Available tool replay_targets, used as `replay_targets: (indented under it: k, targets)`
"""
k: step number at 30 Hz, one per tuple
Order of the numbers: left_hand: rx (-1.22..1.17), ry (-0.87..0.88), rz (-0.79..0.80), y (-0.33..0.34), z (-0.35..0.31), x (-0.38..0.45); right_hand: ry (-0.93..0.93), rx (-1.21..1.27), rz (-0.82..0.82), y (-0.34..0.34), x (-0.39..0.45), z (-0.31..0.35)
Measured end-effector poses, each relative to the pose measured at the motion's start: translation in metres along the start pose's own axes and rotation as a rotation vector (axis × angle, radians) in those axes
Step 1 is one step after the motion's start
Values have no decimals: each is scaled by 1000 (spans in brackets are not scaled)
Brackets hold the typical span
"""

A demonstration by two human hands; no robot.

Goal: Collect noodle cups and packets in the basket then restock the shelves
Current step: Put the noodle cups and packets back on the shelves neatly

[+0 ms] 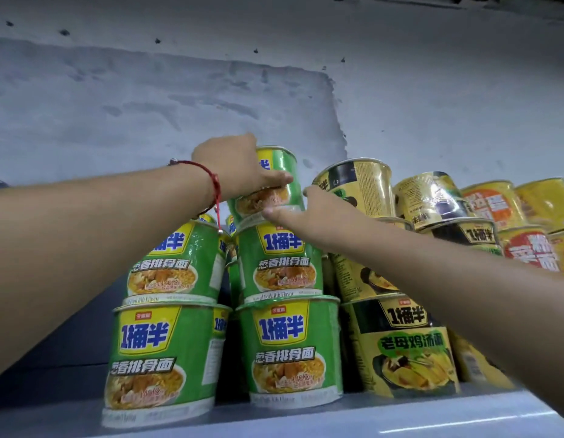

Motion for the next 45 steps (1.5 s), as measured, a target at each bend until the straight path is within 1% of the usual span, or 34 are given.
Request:
replay_targets:
  k: [2,3,5,7,9,11,13,15,17,19,23,25,28,30,32,34,38,45]
  targets:
    - [-10,53,-28,4,-8,-1,16,20,-1,11,-1,-5]
    - [-63,69,-31,3,-8,-1,30,74,2,16,-1,-9]
    - [-238,61,-17,1,5,3,31,178,-25,22,-5,-14]
    - [-430,39,26,6,23,7,27,209,-59,27,-11,-18]
    - [-607,-4,147,25,34,7,58,230,-63,31,-19,-25]
    - [-747,-70,347,53,37,4,117,259,-6,42,-26,-35]
    - [-803,-105,519,72,33,-1,149,272,69,57,-28,-41]
    - [-837,-93,599,79,26,-4,141,331,93,68,-27,-41]
    - [-837,-93,581,80,22,-2,110,427,52,72,-27,-40]
    - [-784,-118,508,77,22,2,101,474,11,71,-27,-42]
    - [-689,-152,326,70,21,4,158,430,-4,73,-25,-40]
    - [-662,-164,297,68,20,4,183,414,3,74,-24,-40]
    - [-685,-173,374,76,20,1,199,498,18,72,-22,-46]
    - [-775,-166,432,83,21,-2,191,578,56,75,-20,-49]
    - [-872,-167,465,86,22,-4,170,589,96,79,-17,-47]
    - [-897,-166,479,86,22,-7,149,573,108,80,-16,-46]
    - [-874,-128,466,82,22,-10,95,566,115,75,-15,-45]
    - [-861,-117,477,86,21,-13,79,555,123,76,-13,-49]
Point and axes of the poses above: each hand's wrist, its own x-axis towards the middle knuckle, its own y-axis out of the palm, z = x × y, the point moved 10 cm from there along x, towards the middle knuckle, and after that the axes turned 10 degrees about z, right-handed, at the moved point
